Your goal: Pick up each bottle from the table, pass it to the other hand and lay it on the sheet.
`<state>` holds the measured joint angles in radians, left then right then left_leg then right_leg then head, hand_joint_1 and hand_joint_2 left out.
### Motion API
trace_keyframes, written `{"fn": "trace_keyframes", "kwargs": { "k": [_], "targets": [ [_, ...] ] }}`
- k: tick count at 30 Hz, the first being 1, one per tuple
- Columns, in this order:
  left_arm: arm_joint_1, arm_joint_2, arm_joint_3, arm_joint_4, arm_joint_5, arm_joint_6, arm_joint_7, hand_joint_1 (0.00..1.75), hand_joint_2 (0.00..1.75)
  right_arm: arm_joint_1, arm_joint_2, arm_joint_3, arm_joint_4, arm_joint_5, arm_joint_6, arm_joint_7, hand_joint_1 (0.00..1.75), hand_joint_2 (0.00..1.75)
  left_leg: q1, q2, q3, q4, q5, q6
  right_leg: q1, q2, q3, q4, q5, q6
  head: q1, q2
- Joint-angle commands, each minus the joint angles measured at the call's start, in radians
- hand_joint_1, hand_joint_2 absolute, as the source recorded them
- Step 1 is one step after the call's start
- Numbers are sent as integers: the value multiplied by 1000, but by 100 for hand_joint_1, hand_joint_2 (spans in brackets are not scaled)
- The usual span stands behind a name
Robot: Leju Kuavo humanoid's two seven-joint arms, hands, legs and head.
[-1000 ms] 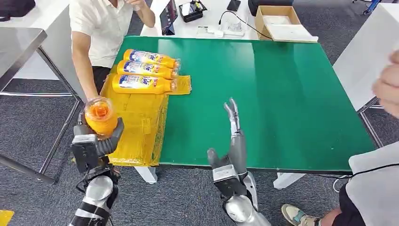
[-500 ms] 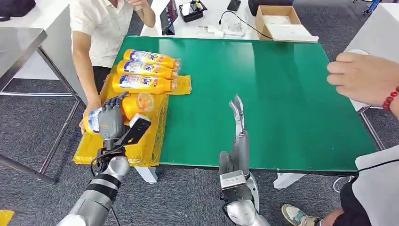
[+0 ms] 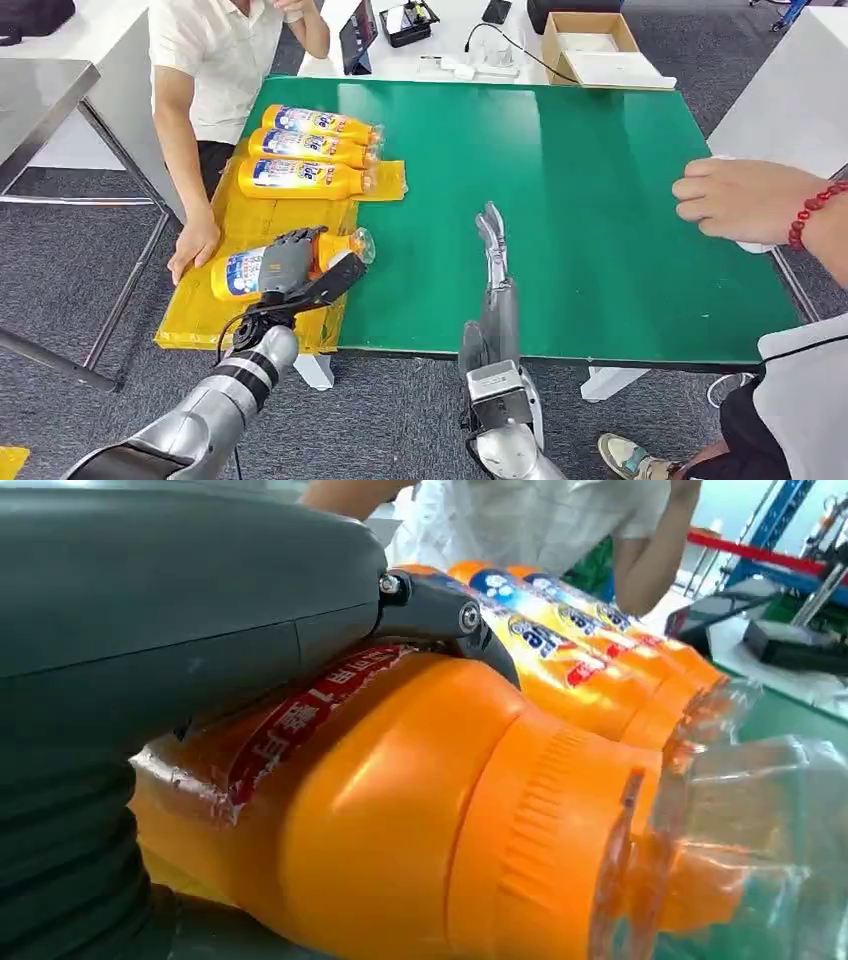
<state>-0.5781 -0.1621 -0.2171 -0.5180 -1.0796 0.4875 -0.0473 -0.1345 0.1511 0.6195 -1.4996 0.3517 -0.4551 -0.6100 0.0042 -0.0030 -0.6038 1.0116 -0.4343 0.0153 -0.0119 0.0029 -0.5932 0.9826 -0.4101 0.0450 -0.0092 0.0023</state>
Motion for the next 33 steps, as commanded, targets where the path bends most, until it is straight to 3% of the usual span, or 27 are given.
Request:
{"fn": "trace_keyframes", "kwargs": {
  "k": [1,2,4,7,8,10,12,17,18,33],
  "targets": [
    [-56,6,-39,138,-14,-16,36,175,175,-27,-5,-5,64,-6,1,-2,0,0,0,1,5,-1,-1,-1,1,0,4,-1,-1,-2,0,0],
    [-62,8,-49,150,-30,-17,57,173,175,-33,-5,-5,73,-4,1,-4,0,0,1,1,6,-1,-2,-1,1,0,6,-1,-1,-2,0,0],
    [-72,9,-72,175,-68,-16,95,152,175,-40,-3,-7,86,2,-4,-11,0,0,0,1,4,-1,-1,-1,1,0,4,-1,-1,-1,0,0],
    [-65,4,-70,195,-68,-66,119,140,175,-35,3,-19,115,0,-12,-8,0,0,0,2,3,-1,-1,0,0,1,3,-1,0,-1,0,0],
    [-55,2,-53,197,-70,-92,115,89,175,-29,9,-30,135,-7,-19,-10,0,0,0,2,5,-1,-1,-1,0,2,5,-1,-1,-2,0,0],
    [-45,2,-41,200,-49,-134,101,28,175,-20,14,-43,157,-10,-30,-19,0,0,0,1,6,-3,-1,-1,0,1,6,-2,-1,-2,0,0],
    [-41,-2,-31,198,-15,-233,74,5,175,-15,18,-60,174,-17,-44,-35,0,0,0,1,4,-1,-1,0,0,1,4,-1,0,-1,0,0],
    [-39,-2,3,198,104,-461,2,0,175,-34,22,-72,208,-29,-36,-48,0,0,0,-2,6,-2,0,-1,0,-4,6,-2,-1,-1,0,0],
    [-41,3,6,199,123,-487,-10,0,0,-43,25,-71,222,-28,-42,-54,0,0,0,-4,7,-2,0,0,0,-5,8,-2,-1,-2,0,0],
    [-47,13,48,182,242,-549,-68,0,0,-62,21,-67,244,-28,-58,-67,0,0,0,-3,14,-3,2,1,0,-5,16,-2,0,-2,0,0]
  ]
}}
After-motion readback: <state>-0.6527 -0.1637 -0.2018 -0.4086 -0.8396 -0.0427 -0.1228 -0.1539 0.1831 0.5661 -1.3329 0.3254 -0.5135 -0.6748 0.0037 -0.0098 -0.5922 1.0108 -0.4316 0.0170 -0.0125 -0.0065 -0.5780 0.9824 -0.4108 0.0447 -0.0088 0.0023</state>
